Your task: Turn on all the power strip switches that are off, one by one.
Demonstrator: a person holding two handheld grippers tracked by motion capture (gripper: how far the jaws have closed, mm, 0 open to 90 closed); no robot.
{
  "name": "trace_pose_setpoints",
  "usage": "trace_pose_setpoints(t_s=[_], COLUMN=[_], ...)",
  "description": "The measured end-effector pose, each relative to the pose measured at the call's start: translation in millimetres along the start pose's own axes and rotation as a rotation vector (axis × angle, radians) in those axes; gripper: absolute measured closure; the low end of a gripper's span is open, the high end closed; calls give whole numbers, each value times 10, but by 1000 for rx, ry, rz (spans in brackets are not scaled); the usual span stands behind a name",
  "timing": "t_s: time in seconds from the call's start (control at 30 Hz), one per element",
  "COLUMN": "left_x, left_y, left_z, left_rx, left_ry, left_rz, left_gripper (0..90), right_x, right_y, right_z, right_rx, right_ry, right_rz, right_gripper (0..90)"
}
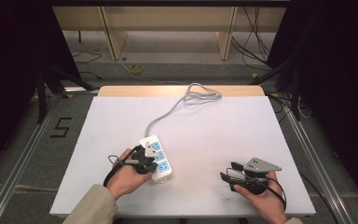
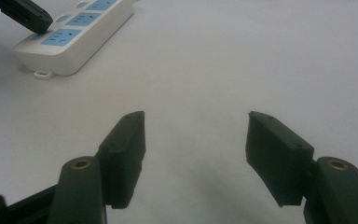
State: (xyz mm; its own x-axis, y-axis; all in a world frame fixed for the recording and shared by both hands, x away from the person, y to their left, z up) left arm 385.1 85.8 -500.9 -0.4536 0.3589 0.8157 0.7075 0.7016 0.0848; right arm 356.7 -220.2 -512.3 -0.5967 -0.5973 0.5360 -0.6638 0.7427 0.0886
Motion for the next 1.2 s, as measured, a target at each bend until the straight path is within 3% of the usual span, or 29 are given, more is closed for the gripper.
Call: trace_pose_setpoints(t_s=[0.1,0.43,0.73,0.93,1.2], left_x=[0,3,11,55,129], left_y=[0,33,42,62,121], left_z=[5,14,9,-30,-62], left_rx=[-5,35,13,20,47], left_ry=[-6,-28,-41,-83,-144], left_rz=[0,36,34,26,15], left_gripper=[899,898,895,892,803], right_x=[0,1,5,3,6], right_y=[-1,-7,-10,-9,-10], right_z=[1,-2,-3,-4,-5], right_rx=[1,0,0,1,1], right_ry=[1,-1,-3,-3,-5], right_rz=[0,-2,-1,-3,-2], right_gripper=[386,386,386,386,386])
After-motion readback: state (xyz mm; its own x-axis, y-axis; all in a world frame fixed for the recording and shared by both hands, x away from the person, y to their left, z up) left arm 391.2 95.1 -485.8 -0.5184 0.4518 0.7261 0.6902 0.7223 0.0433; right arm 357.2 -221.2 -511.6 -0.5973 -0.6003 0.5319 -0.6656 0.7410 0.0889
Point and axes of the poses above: each handheld gripper's, and its own axes: x roughly backward along the jaws, z roughly out of its underside, y roughly to its left, the point moved 6 cm from there along -x, roughly forward along the jaws, and after that the axes turned 1 degree about -z, right-handed, at the moved point
